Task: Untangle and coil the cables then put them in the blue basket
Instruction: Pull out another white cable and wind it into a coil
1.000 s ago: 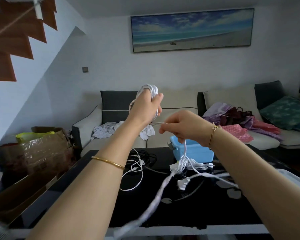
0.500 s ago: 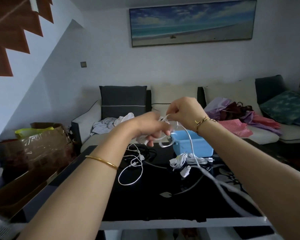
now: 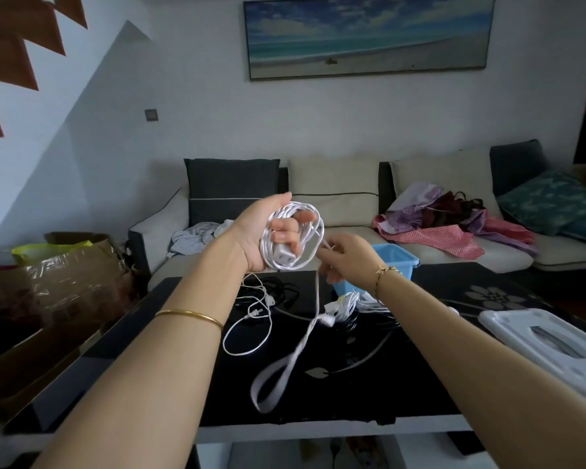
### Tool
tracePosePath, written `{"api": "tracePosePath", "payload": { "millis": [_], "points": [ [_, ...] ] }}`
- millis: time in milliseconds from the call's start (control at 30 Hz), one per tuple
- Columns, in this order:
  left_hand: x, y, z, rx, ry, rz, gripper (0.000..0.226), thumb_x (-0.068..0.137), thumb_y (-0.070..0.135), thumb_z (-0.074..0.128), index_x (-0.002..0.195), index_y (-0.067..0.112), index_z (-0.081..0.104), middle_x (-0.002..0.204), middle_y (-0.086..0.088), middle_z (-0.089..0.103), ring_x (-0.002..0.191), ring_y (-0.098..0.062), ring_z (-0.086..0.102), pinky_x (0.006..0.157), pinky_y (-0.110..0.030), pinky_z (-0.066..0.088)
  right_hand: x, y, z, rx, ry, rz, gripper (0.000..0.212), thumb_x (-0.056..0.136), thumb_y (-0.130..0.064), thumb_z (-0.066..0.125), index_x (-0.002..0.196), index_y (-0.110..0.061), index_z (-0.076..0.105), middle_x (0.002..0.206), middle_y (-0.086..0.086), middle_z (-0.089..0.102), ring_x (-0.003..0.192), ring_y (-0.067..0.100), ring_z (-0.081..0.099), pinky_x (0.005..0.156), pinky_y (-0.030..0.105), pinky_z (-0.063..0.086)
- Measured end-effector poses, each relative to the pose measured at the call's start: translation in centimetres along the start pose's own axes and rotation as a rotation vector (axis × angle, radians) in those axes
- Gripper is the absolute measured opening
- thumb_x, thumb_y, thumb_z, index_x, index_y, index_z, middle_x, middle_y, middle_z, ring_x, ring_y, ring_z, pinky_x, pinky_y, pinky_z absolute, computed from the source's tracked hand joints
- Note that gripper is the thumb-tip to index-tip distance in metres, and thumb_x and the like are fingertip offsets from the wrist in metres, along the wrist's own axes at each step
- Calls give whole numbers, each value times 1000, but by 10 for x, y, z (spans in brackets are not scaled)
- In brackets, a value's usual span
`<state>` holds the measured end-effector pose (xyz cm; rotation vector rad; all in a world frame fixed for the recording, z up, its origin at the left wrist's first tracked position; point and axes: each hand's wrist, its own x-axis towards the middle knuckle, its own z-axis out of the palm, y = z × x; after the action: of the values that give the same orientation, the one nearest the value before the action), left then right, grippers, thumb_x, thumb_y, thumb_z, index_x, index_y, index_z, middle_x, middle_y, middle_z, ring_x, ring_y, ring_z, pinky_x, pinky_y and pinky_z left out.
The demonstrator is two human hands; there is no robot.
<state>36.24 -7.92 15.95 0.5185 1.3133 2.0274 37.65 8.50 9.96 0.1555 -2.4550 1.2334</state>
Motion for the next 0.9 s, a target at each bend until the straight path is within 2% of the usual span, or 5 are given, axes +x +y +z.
{"api": "tracePosePath", "payload": {
  "millis": [200, 300, 400, 667, 900],
  "points": [
    [13, 2, 5, -11, 197, 173, 52, 101, 40, 32, 79, 3, 60, 37, 9, 29, 30, -5, 26, 47, -13, 38, -11, 39, 19, 27, -128, 182, 25, 85, -2, 53, 94, -13, 74, 97, 9, 71, 81, 19, 59, 75, 29, 49],
    [17, 12, 10, 14, 247, 256, 50, 101, 39, 32, 77, 4, 60, 37, 8, 28, 31, -7, 25, 48, -15, 39, -14, 63, 19, -307, -365, 227, 40, 83, 3, 52, 115, -15, 67, 111, 5, 66, 94, 15, 59, 68, 11, 46],
    [22, 19, 15, 74, 235, 248, 53, 102, 38, 31, 75, 3, 60, 37, 7, 28, 31, -7, 25, 48, -17, 39, -10, 71, 13, -652, -535, 234, 52, 79, -1, 64, 129, -13, 55, 128, 8, 56, 113, 22, 54, 91, 25, 47],
    [46, 11, 16, 76, 151, 103, 52, 101, 40, 28, 79, 4, 58, 35, 9, 28, 30, -7, 25, 50, -19, 36, 12, 18, 8, 761, -176, 239, 18, 91, 0, 48, 102, -9, 58, 90, 10, 65, 83, 20, 62, 83, 35, 48],
    [77, -20, -20, -271, 71, 113, 52, 101, 40, 32, 85, 0, 61, 37, 9, 30, 31, -5, 28, 49, -15, 45, 35, 48, 22, 526, 237, 243, 29, 95, -14, 48, 67, -15, 54, 51, -3, 33, 37, 5, 24, 34, 16, 20]
  ]
}}
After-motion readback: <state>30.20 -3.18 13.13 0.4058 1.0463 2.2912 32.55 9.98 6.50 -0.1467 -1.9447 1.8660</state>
